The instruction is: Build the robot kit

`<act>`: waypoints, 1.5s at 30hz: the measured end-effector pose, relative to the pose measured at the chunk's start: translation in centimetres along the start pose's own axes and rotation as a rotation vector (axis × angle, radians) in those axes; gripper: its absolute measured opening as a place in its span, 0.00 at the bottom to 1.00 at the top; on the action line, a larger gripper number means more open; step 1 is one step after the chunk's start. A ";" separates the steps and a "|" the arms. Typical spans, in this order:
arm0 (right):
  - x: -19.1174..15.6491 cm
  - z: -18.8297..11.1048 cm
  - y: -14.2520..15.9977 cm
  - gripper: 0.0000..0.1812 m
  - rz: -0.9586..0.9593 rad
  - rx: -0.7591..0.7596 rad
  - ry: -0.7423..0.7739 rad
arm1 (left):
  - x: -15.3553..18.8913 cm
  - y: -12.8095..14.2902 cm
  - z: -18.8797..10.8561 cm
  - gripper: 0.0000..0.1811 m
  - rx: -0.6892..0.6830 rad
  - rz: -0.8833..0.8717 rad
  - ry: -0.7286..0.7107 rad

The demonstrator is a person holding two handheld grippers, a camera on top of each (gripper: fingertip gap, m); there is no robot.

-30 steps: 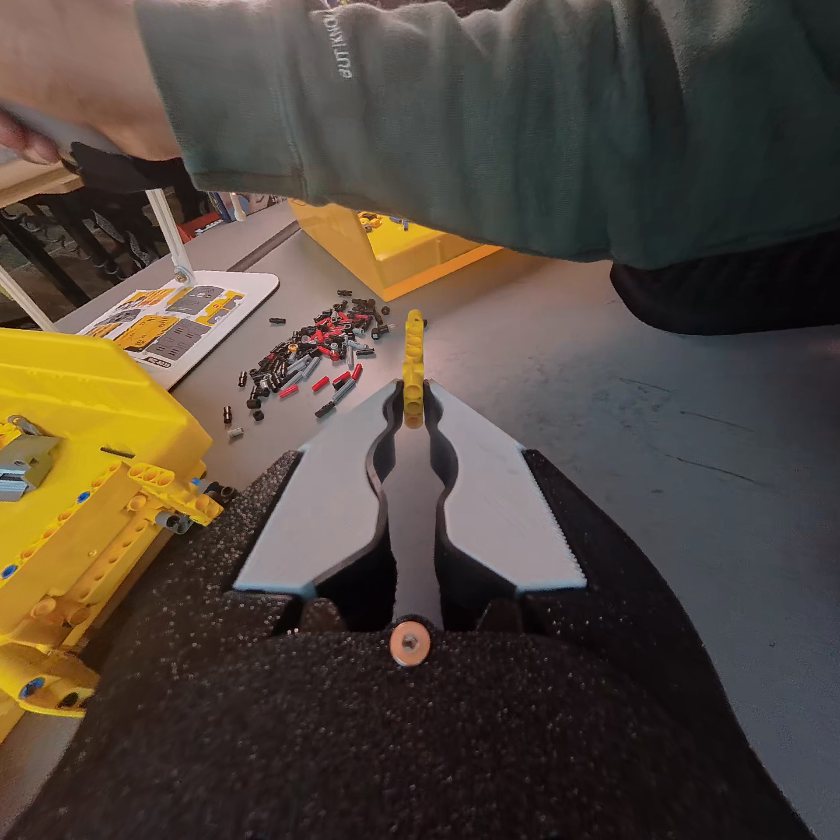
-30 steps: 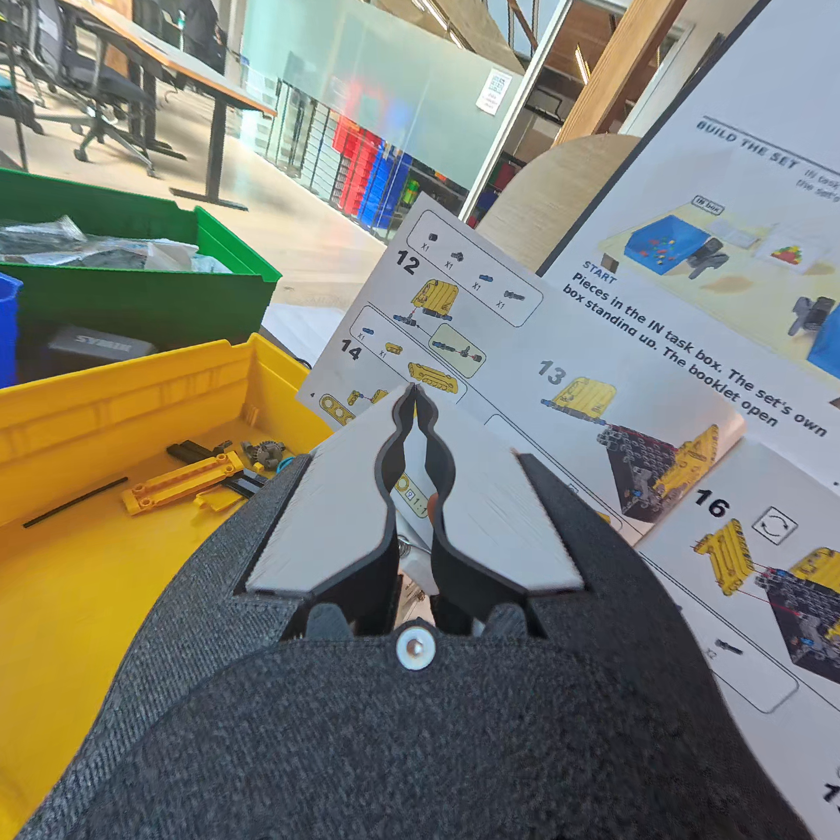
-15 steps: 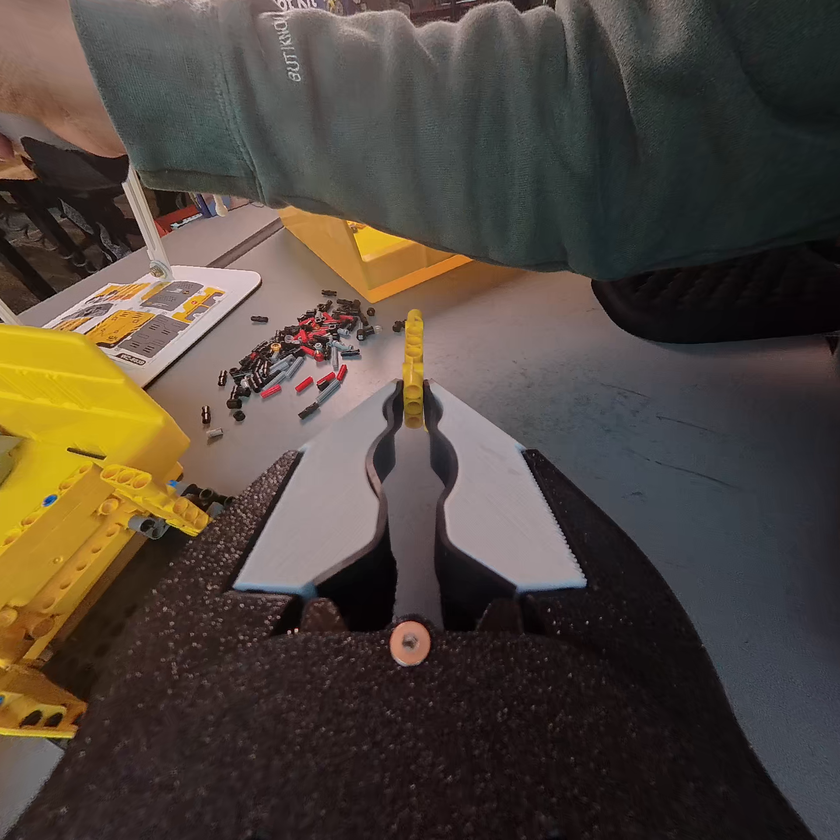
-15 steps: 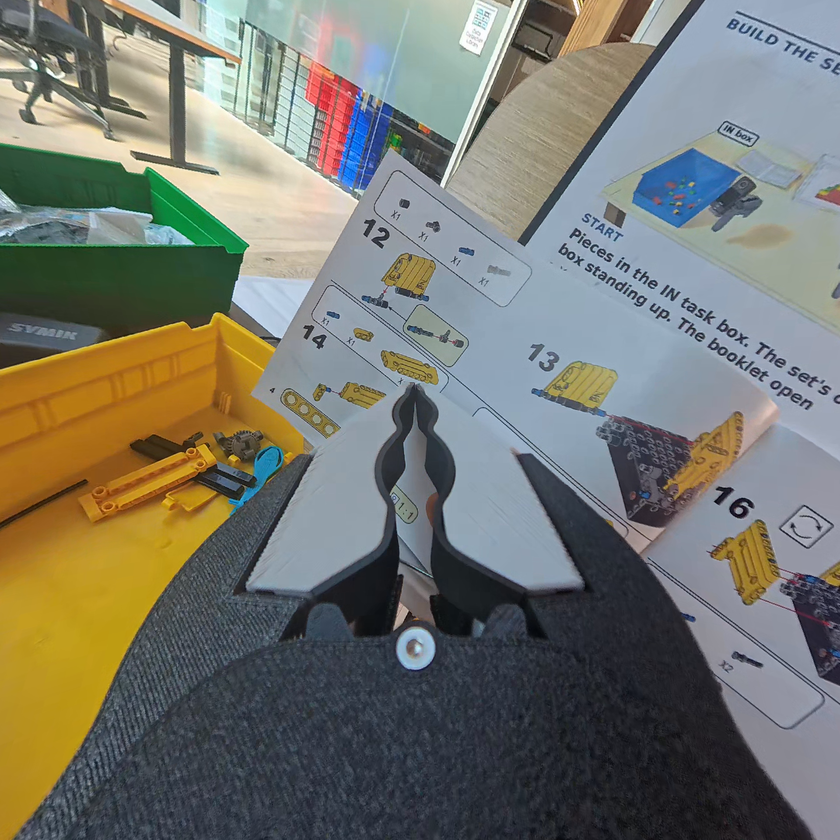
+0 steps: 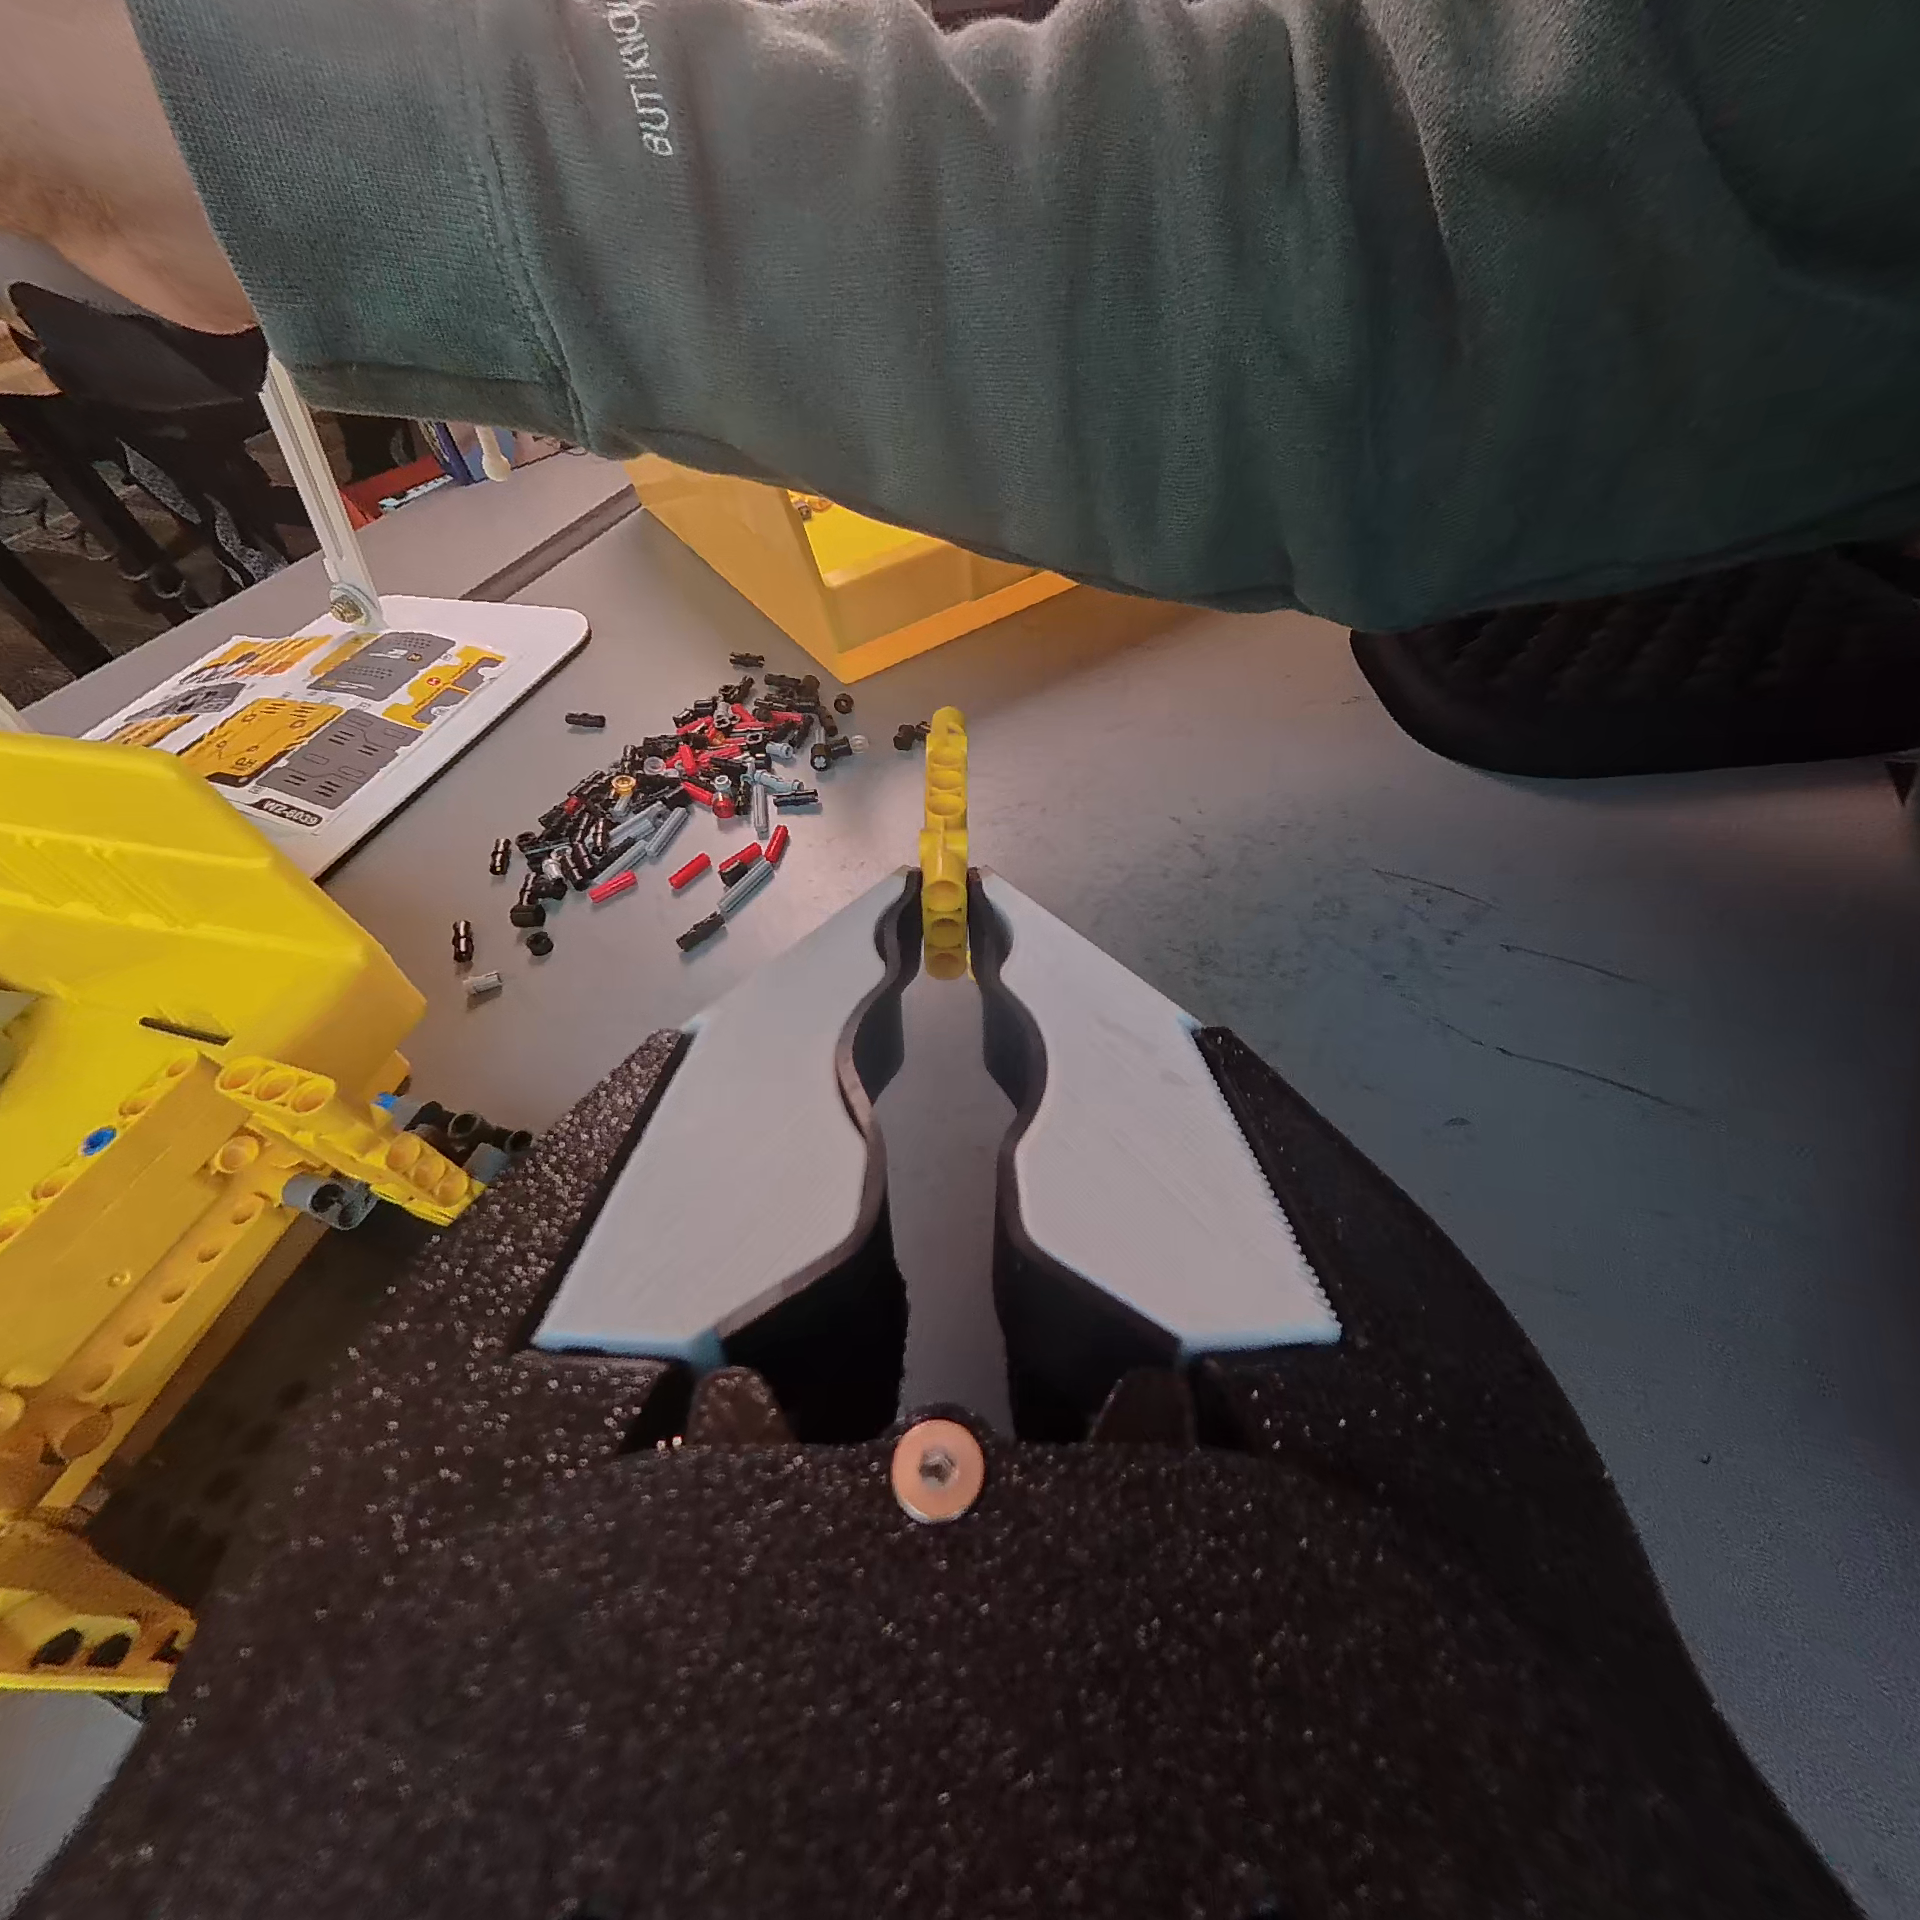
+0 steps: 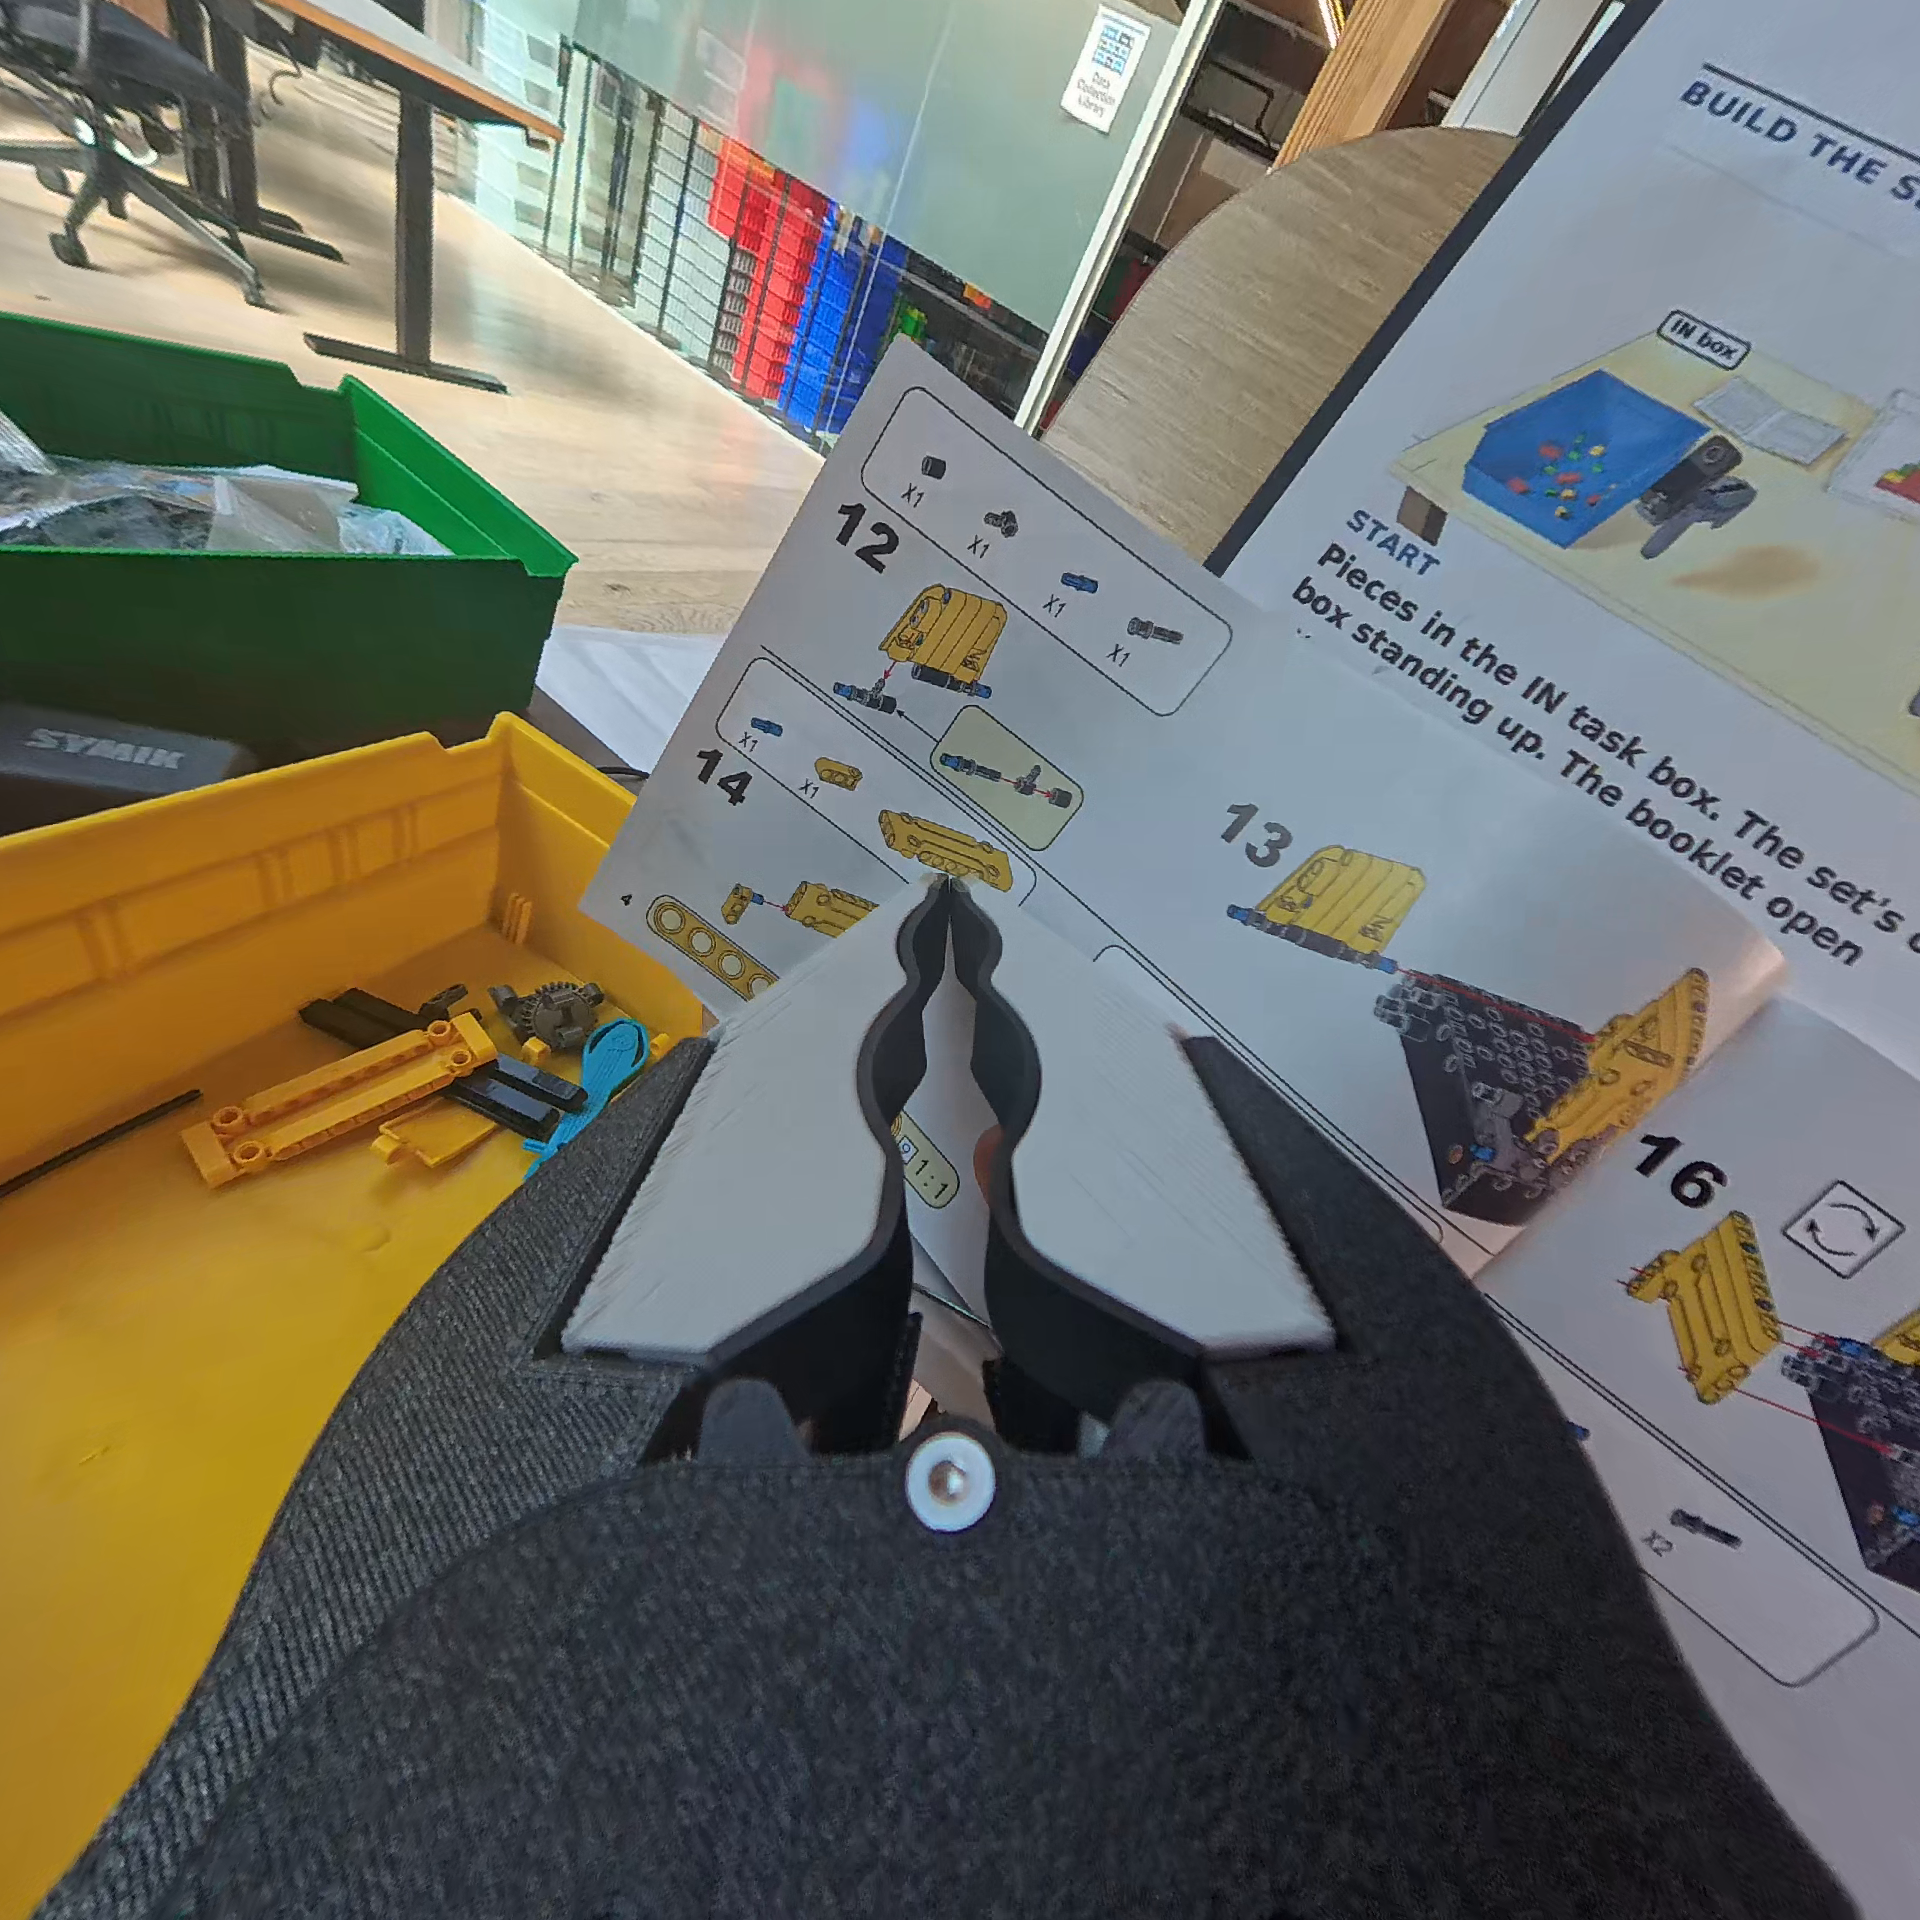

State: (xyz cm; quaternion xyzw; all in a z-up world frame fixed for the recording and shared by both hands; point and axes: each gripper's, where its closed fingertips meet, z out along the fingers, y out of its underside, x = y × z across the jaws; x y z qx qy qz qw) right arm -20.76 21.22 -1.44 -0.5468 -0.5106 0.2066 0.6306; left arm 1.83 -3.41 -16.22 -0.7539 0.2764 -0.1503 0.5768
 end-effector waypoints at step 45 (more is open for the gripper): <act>-6.5 -24.3 9.4 0.09 0.057 0.034 -0.276 | -15.2 -3.5 -21.0 0.04 -0.106 0.131 -0.887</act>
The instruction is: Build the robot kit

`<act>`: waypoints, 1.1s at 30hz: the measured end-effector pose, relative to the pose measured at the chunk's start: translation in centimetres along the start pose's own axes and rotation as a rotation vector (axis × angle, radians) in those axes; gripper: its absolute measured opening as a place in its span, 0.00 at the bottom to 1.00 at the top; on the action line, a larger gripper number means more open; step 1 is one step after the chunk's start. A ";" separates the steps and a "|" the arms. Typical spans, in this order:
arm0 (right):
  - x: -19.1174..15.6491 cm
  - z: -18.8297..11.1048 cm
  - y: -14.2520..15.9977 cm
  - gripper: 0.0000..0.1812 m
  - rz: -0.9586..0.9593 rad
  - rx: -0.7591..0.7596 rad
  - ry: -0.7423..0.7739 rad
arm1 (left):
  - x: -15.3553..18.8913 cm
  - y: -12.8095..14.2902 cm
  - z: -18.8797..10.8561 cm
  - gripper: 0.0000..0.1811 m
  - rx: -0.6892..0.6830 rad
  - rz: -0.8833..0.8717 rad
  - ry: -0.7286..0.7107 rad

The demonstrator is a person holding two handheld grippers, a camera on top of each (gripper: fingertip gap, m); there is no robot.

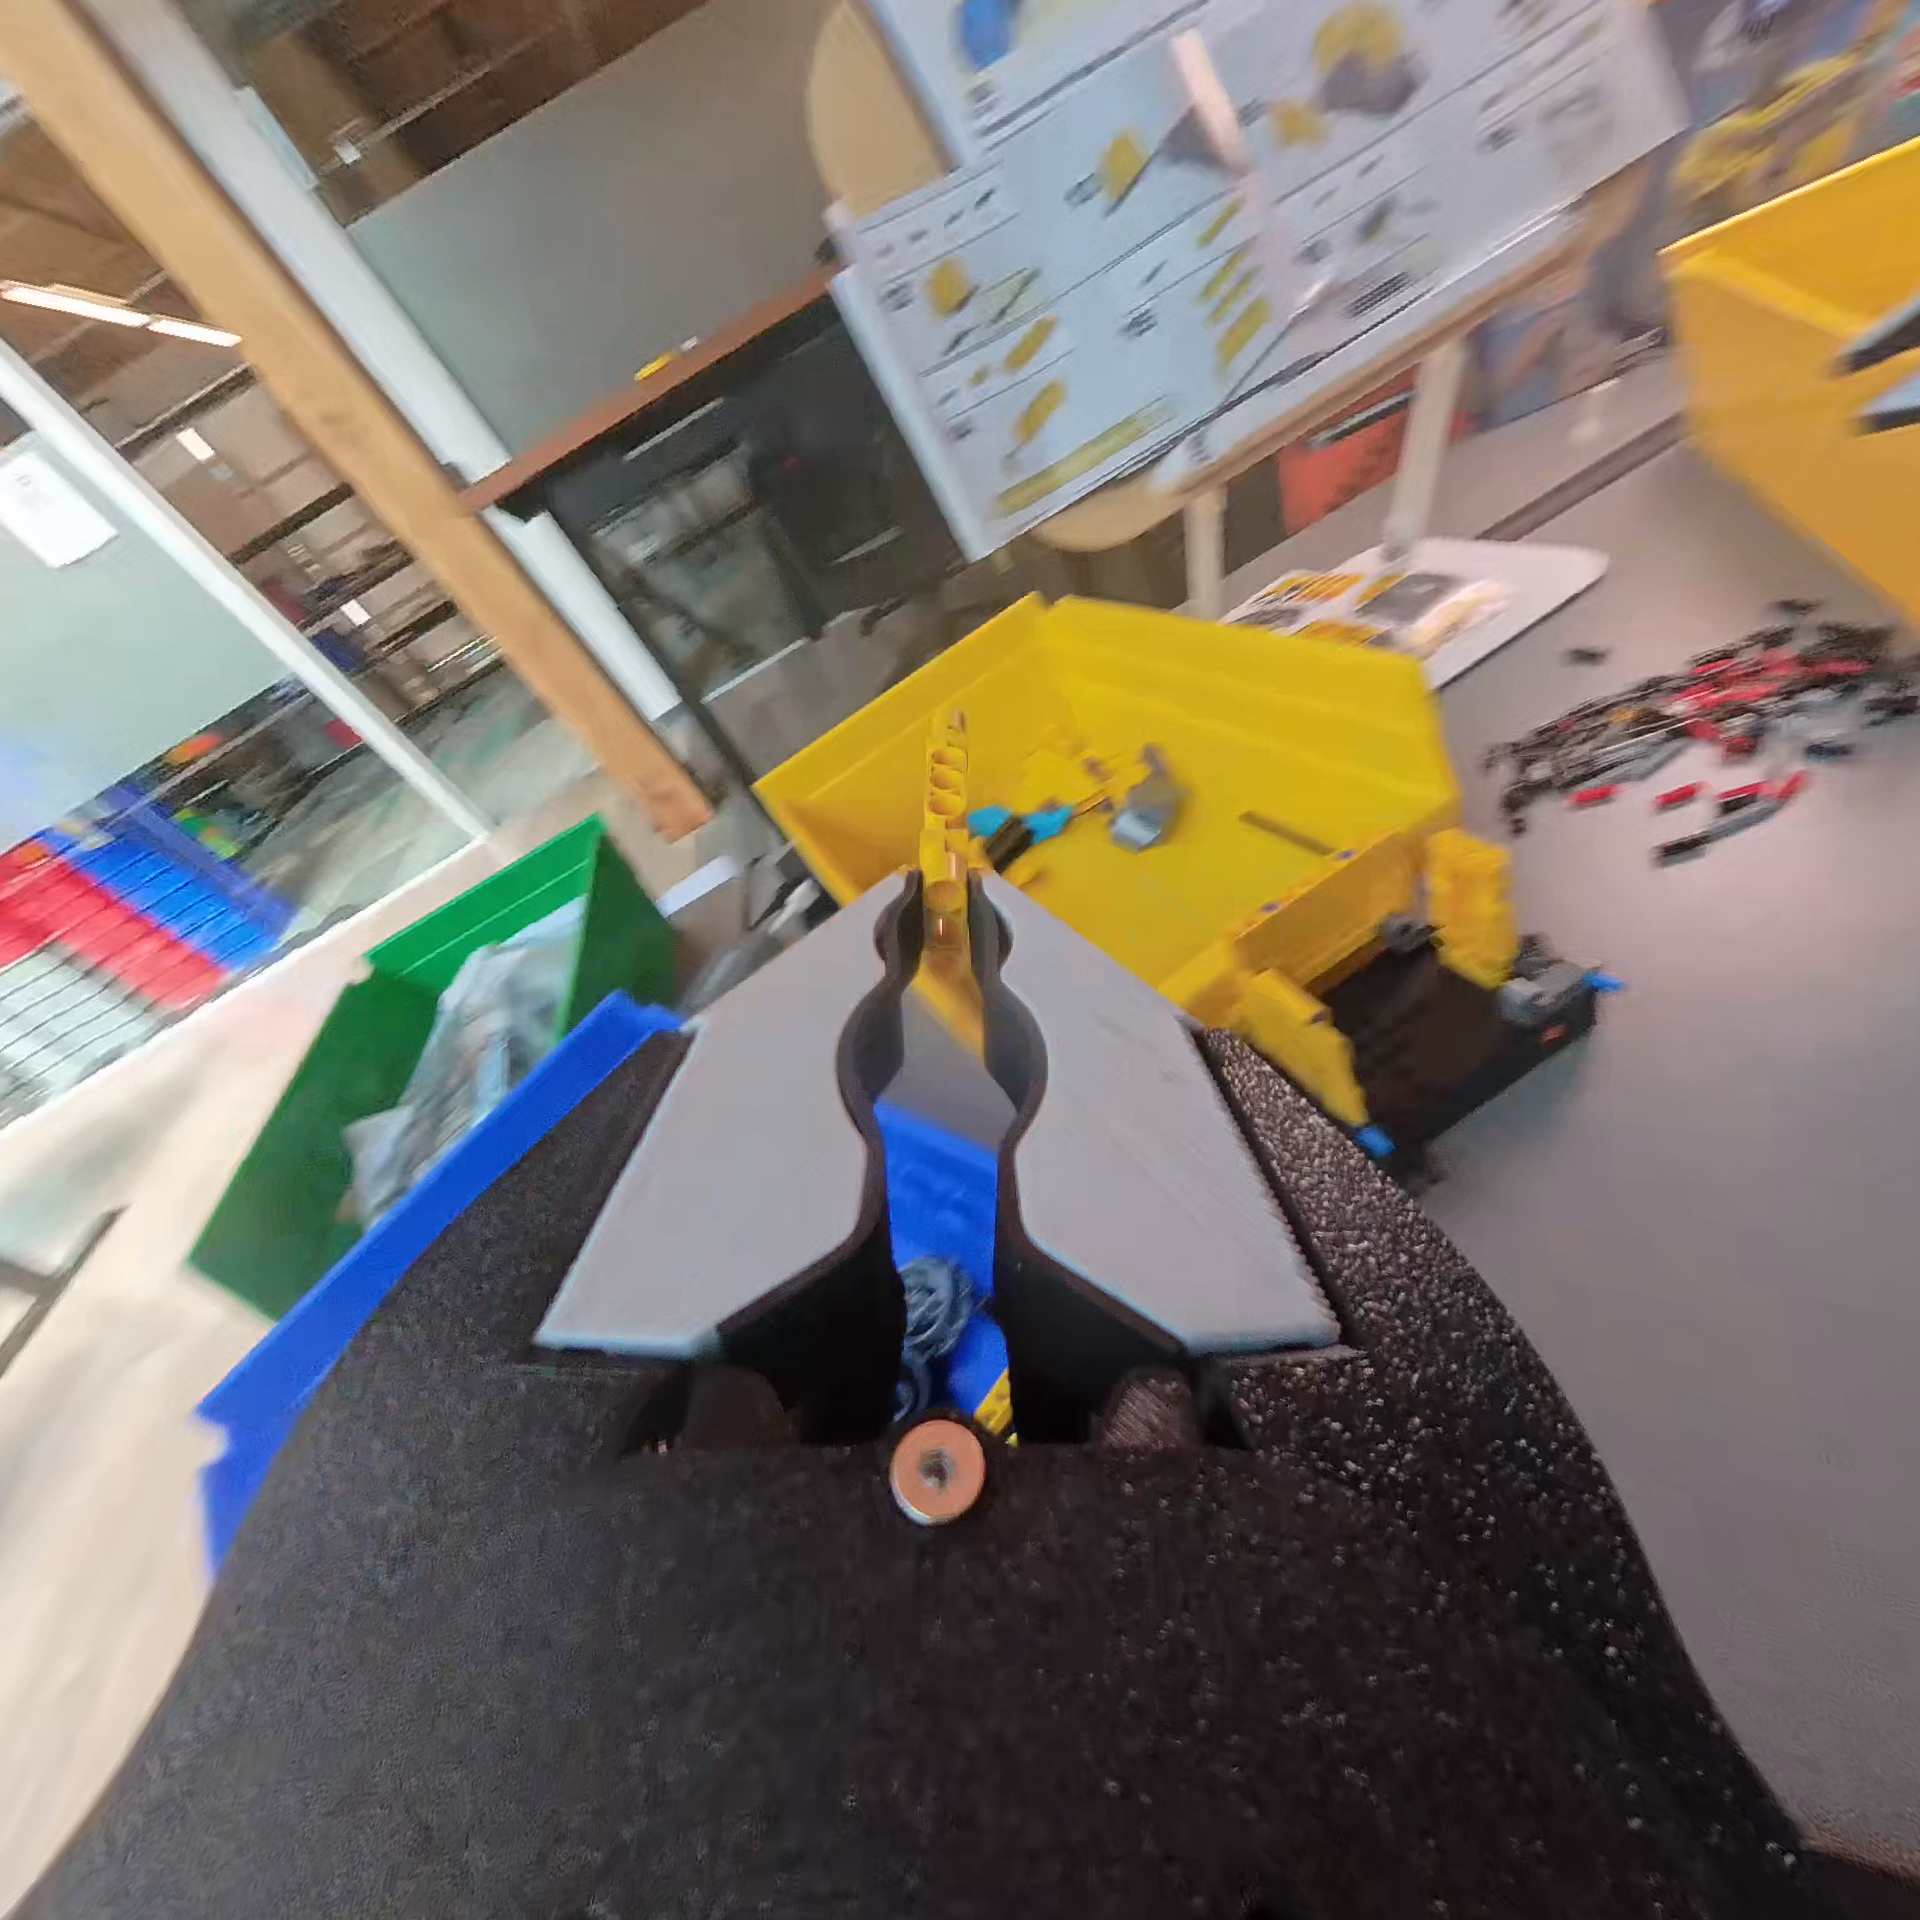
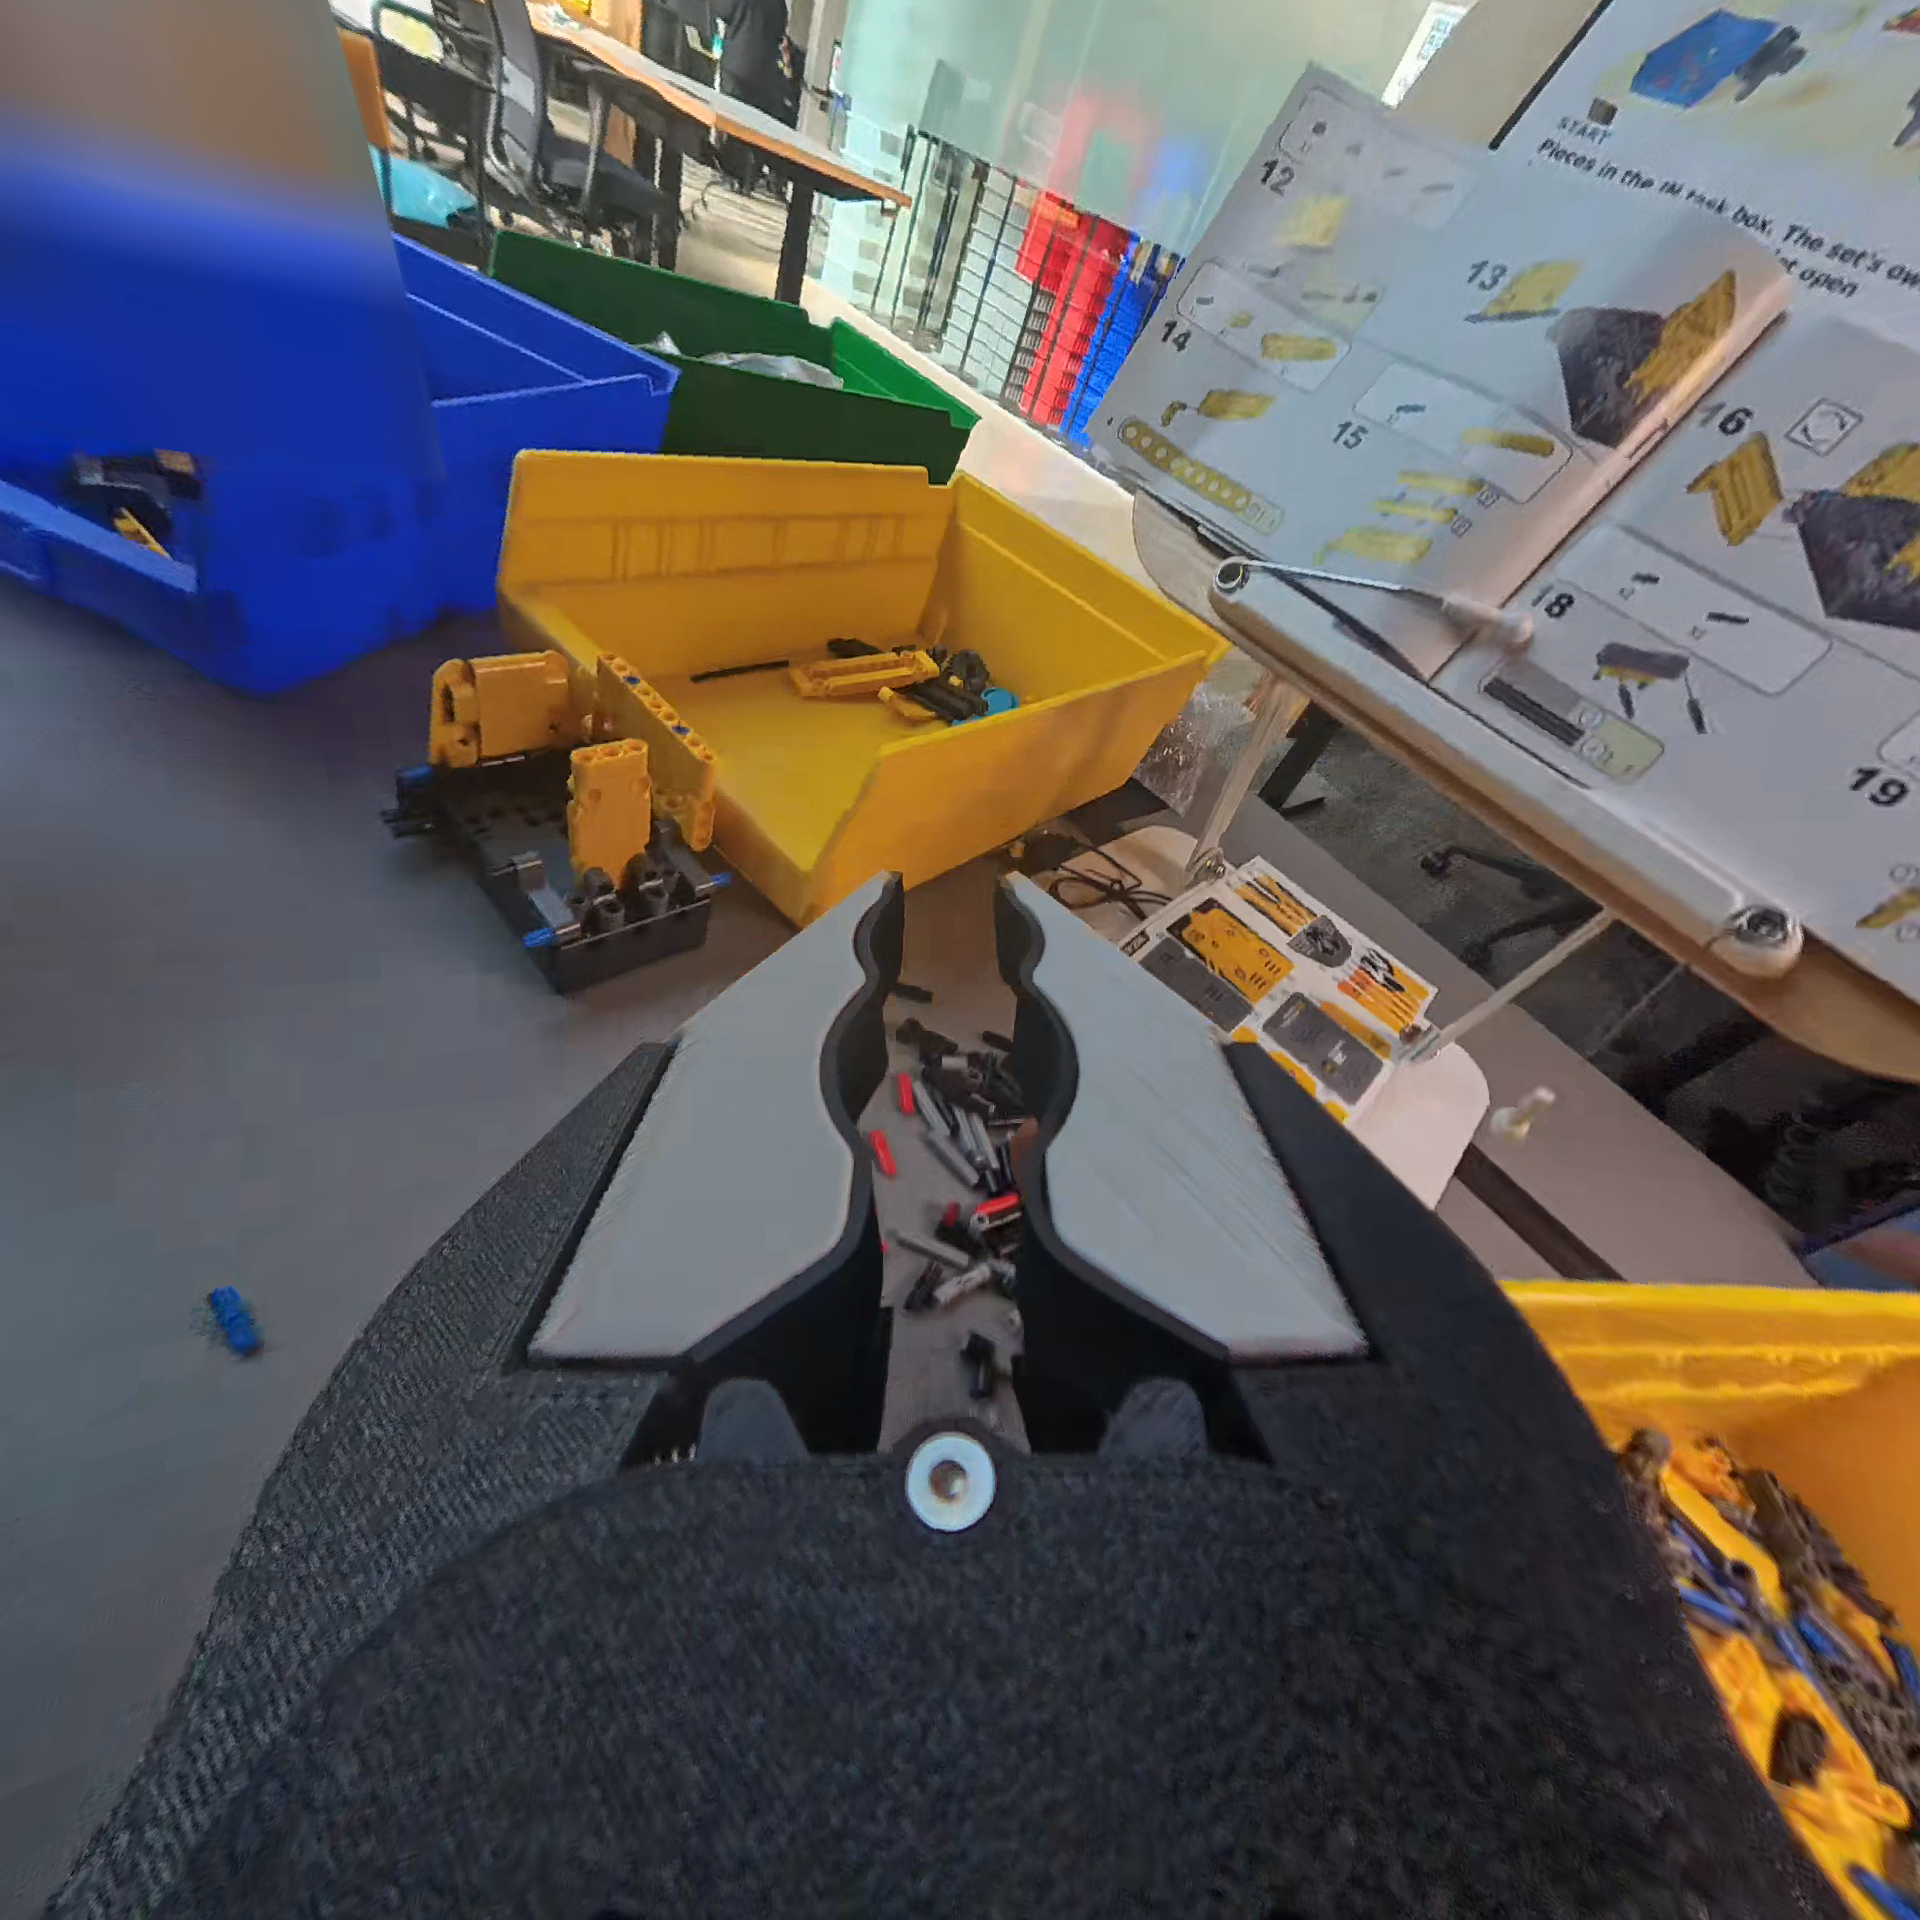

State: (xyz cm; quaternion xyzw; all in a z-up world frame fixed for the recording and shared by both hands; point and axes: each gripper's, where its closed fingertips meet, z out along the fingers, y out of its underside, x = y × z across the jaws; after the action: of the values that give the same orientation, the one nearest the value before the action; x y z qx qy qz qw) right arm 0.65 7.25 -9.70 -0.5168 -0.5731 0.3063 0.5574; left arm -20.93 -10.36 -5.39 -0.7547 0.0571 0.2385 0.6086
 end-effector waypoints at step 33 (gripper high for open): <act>0.9 -5.1 4.3 0.13 0.261 0.074 0.023 | 6.8 4.1 25.8 0.16 -0.668 -0.388 0.618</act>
State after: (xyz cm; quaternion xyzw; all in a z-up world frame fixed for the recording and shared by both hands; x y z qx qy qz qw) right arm 6.77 8.08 -12.39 -0.5695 -0.4828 0.3912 0.5381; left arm -23.99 14.38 -15.74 -0.9407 0.0139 -0.1087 0.3211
